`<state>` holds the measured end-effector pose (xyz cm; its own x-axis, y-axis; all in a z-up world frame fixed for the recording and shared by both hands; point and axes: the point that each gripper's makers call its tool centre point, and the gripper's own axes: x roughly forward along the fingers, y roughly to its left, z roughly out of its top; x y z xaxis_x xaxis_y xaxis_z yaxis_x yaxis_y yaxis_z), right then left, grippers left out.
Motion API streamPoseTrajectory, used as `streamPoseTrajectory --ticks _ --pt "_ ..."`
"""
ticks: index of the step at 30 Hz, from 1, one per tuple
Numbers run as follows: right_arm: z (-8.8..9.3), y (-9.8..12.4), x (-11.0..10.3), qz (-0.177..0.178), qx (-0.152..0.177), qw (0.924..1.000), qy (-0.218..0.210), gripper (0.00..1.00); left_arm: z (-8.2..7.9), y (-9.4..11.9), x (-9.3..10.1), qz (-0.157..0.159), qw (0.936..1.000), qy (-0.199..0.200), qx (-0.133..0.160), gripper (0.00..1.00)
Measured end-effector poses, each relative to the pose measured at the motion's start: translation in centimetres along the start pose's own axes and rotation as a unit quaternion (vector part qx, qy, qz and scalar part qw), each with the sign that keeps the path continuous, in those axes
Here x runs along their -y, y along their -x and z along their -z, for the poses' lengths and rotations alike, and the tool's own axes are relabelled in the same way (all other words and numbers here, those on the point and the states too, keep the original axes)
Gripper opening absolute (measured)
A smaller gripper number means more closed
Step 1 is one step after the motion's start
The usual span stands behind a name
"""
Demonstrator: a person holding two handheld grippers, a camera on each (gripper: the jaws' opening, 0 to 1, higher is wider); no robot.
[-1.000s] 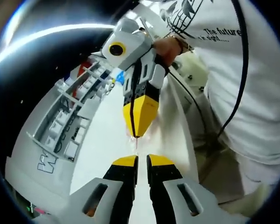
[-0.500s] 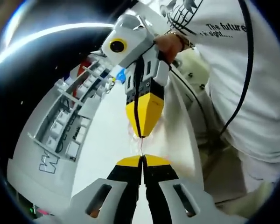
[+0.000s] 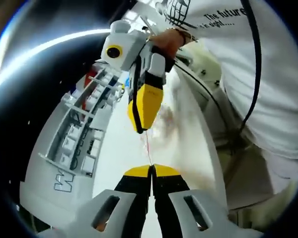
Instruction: Open the resealable bag by pulling the two sides of the seal apart until the entire bag opening is separated and visibly accessible.
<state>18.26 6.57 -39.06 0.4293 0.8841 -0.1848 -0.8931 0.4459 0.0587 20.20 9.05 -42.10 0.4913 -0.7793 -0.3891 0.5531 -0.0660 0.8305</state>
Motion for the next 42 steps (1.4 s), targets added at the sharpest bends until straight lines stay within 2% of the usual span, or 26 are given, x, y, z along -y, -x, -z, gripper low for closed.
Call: streamPoseTrajectory --ticks 4,6,8,11,15,16,17,20,23,24,26,29,33,39,42 --pt "-0.9 -0.4 1.0 -0.002 -0.003 0.9985 -0.054 0.06 0.1 -0.3 0.3 0.0 1.0 -0.001 0.003 0.01" --pt "-0.6 -0.8 1.2 -0.008 -0.017 0.9975 -0.068 0.04 0.0 -0.5 0.5 0.0 1.0 -0.003 0.004 0.01" --pt "0.3 -1.4 1.5 -0.013 -0.049 0.995 -0.087 0.0 -0.2 -0.5 0.5 -0.001 1.0 -0.005 0.005 0.01" --pt "1.2 -2.2 1.4 -0.029 -0.079 0.9876 -0.133 0.0 -0.3 -0.4 0.5 -0.003 0.9999 -0.01 0.007 0.0" --pt "0.9 -2.9 0.7 -0.068 -0.089 0.974 -0.197 0.0 -0.4 -0.3 0.5 -0.004 0.9997 -0.025 0.003 0.0" --pt "0.9 -2.9 0.6 -0.07 -0.091 0.9726 -0.202 0.0 -0.5 -0.3 0.5 -0.004 0.9996 -0.027 0.003 0.0" --pt "1.0 -2.9 0.7 -0.075 -0.102 0.968 -0.217 0.0 -0.6 -0.3 0.5 -0.005 0.9995 -0.03 0.003 0.0" --pt "1.4 -3.0 1.3 -0.073 -0.12 0.965 -0.221 0.0 -0.9 -0.3 0.3 -0.009 0.9993 -0.036 0.006 0.0" --pt "1.4 -2.8 0.8 -0.095 -0.134 0.9524 -0.257 0.01 -1.1 -0.2 0.2 -0.012 0.9988 -0.048 0.004 0.0" --pt "1.4 -2.7 0.8 -0.1 -0.137 0.9504 -0.261 0.02 -1.1 -0.3 0.2 -0.012 0.9984 -0.055 0.0 0.0" --pt "1.5 -2.8 0.8 -0.099 -0.144 0.9494 -0.261 0.03 -1.1 -0.4 0.3 -0.01 0.9976 -0.068 -0.006 0.0" --pt "1.9 -2.7 0.6 -0.099 -0.157 0.9471 -0.262 0.03 -1.3 -0.5 0.3 -0.01 0.9976 -0.069 -0.001 0.0" --pt "2.3 -2.7 0.5 -0.103 -0.169 0.9412 -0.274 0.02 -1.1 -0.1 -0.3 -0.013 0.9971 -0.076 0.0 0.0" --pt "2.3 -2.7 0.5 -0.109 -0.171 0.9349 -0.291 0.0 -1.1 -0.1 -0.5 -0.015 0.9967 -0.08 0.0 0.0" --pt "2.2 -2.7 0.5 -0.11 -0.167 0.935 -0.293 0.0 -1.1 -0.1 -0.5 -0.015 0.9966 -0.08 0.001 0.0"
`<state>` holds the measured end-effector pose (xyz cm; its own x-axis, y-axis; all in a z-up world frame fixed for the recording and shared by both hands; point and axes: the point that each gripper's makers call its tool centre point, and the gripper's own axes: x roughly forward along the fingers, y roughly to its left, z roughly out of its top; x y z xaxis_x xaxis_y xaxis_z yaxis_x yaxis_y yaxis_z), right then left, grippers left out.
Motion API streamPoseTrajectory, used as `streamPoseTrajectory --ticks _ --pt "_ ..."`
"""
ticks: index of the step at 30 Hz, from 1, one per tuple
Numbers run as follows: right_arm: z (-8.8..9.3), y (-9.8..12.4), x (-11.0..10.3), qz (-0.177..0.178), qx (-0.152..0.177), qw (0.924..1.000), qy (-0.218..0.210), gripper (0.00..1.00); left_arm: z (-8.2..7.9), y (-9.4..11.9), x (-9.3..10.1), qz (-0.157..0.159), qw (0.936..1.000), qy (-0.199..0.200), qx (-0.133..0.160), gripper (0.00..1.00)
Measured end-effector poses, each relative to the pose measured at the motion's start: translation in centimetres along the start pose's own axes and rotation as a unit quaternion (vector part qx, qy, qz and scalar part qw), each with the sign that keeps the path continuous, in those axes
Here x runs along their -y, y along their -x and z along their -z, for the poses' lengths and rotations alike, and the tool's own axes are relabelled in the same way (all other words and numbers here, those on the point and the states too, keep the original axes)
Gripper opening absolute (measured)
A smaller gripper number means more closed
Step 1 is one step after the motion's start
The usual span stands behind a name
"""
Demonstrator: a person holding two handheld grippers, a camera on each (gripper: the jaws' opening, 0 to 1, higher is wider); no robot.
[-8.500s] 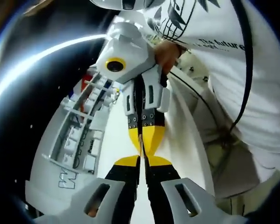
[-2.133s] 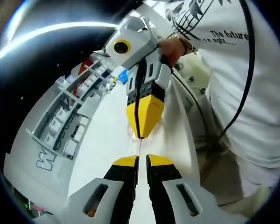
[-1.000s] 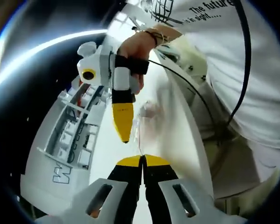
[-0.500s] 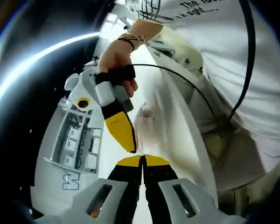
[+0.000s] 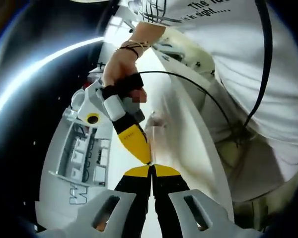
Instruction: Open the resealable bag by pulling the two sides of the seal apart until the entire bag opening is separated and visibly accessible.
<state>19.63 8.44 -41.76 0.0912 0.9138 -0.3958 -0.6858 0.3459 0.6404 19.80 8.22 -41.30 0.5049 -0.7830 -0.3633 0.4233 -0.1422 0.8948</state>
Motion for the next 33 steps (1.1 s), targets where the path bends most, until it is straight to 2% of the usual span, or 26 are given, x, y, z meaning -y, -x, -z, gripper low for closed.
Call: streamPoseTrajectory --ticks 6,24,33 --pt "0.2 0.0 0.4 0.005 -0.003 1.0 -0.007 0.0 0.0 0.0 0.0 0.003 1.0 -0.002 -0.001 0.0" --pt "1.7 -0.9 -0.4 -0.009 -0.034 0.9994 -0.008 0.0 0.1 0.0 0.4 0.011 0.9999 -0.004 -0.002 0.01" --pt "1.8 -0.6 -0.3 -0.005 -0.023 0.9997 0.008 0.0 0.7 0.3 0.4 0.013 0.9997 -0.011 -0.019 0.01"
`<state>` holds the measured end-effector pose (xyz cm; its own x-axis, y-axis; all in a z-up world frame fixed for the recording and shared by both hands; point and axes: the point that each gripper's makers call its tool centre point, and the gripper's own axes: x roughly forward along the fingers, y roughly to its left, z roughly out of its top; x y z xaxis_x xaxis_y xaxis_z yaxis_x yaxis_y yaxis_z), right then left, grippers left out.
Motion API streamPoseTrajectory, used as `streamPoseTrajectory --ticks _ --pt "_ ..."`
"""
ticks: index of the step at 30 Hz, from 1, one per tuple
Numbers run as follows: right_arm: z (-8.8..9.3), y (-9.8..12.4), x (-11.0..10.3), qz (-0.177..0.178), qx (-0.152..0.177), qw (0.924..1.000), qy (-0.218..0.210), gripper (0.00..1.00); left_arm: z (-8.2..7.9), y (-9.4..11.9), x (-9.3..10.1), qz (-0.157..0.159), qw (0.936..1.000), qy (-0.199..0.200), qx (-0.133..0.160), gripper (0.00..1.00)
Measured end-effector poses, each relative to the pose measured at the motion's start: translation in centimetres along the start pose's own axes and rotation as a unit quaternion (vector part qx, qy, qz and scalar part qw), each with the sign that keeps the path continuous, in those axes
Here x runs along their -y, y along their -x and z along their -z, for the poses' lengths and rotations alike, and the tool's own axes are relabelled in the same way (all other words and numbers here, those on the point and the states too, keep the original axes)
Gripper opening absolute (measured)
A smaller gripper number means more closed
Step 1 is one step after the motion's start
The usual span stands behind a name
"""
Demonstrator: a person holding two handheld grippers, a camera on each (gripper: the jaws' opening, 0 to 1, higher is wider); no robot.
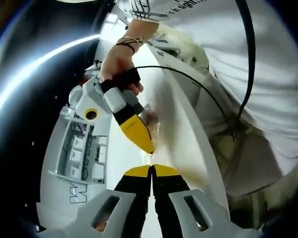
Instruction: Open the resealable bag by pulling the two sides of the seal apart until the entire bag opening is separated and visibly accessible.
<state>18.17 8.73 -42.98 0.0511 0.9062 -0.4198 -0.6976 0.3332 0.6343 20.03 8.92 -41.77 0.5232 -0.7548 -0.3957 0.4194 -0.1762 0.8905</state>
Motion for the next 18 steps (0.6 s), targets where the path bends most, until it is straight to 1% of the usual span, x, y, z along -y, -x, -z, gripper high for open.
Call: streamPoseTrajectory --ticks 4,6,8,12,15,18 --pt "-0.07 0.12 0.01 -0.002 0.005 1.0 -0.008 0.0 -0.19 -0.08 -0.31 -0.002 1.0 0.002 -0.002 0.01" --pt "0.04 0.19 0.13 0.006 0.005 1.0 0.002 0.0 -0.12 -0.04 -0.54 -0.007 0.9999 0.007 -0.003 0.01" --pt "0.09 0.22 0.08 0.007 0.005 0.9999 0.006 0.0 -0.13 0.07 -0.66 -0.01 0.9999 0.009 -0.001 0.01" --pt "-0.27 0.28 0.19 0.006 0.014 0.9999 0.001 0.0 -0.4 -0.06 -0.48 -0.009 0.9999 0.006 0.004 0.07" --pt "-0.32 0.19 0.2 0.005 0.018 0.9998 -0.002 0.0 -0.8 -0.17 -0.28 -0.002 0.9999 0.001 0.015 0.08" --pt "-0.39 0.17 0.42 0.004 0.02 0.9998 -0.007 0.0 -0.78 -0.28 -0.11 0.003 0.9999 -0.005 0.015 0.07"
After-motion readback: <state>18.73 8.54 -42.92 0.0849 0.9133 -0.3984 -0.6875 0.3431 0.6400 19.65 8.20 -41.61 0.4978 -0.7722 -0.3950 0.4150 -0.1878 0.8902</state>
